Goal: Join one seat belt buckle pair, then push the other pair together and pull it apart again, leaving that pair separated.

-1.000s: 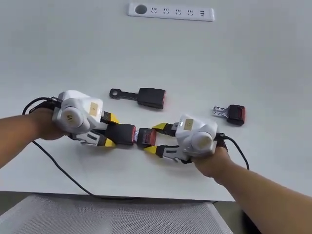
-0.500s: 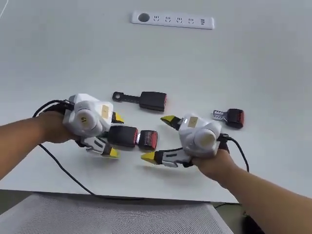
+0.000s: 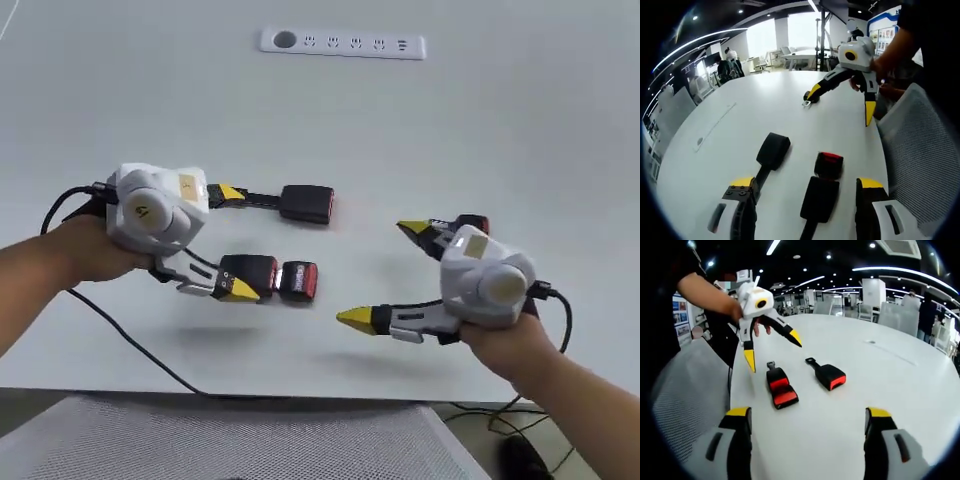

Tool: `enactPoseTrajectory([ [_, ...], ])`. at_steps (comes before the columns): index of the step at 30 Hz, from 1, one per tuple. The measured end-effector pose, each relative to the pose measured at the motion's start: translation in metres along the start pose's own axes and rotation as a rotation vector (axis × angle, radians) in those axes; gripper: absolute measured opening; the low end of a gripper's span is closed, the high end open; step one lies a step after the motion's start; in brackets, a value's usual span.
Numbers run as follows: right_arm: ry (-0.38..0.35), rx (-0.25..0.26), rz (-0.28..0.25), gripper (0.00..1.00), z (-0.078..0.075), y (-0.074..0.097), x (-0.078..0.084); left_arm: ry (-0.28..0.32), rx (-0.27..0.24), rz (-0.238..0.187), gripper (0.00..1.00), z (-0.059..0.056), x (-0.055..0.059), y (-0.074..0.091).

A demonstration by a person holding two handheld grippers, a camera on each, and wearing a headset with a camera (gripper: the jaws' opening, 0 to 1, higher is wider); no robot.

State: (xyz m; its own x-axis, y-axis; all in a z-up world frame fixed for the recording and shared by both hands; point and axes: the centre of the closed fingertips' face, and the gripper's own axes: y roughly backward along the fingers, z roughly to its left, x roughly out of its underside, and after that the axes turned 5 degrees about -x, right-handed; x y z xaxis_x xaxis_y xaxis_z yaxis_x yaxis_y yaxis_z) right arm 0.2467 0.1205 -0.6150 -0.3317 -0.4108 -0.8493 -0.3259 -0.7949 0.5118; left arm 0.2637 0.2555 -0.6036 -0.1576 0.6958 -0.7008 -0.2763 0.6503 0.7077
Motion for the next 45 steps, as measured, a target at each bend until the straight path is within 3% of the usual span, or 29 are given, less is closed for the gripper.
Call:
enactPoseTrajectory([
  [6,0.005,0.055,-0.004,0.95,-0.029,0.029,-0.001,0.004,-0.031,-0.030,0.89,0.016,-0.020,0.000],
  [12,-0.007,0.078,0.014,0.94,-0.052,0.052,0.003,-0.013,-0.020,-0.027,0.92,0.025,-0.030,-0.006],
  [18,-0.007,0.076,0.046,0.93,-0.070,0.066,0.014,0.001,-0.017,-0.027,0.95,0.041,-0.038,-0.015],
  [23,-0.007,0.044,0.094,0.92,-0.085,0.067,0.028,-0.002,0.001,-0.011,0.95,0.052,-0.041,-0.028],
  [27,-0.020,0.014,0.122,0.90,-0.099,0.067,0.041,-0.005,0.022,0.001,0.94,0.055,-0.039,-0.039],
  [34,-0.030,-0.017,0.171,0.86,-0.121,0.069,0.060,-0.003,0.071,0.042,0.92,0.058,-0.025,-0.063],
  [45,-0.024,-0.099,0.224,0.75,-0.129,0.065,0.077,-0.008,0.128,0.074,0.83,0.054,-0.009,-0.090],
])
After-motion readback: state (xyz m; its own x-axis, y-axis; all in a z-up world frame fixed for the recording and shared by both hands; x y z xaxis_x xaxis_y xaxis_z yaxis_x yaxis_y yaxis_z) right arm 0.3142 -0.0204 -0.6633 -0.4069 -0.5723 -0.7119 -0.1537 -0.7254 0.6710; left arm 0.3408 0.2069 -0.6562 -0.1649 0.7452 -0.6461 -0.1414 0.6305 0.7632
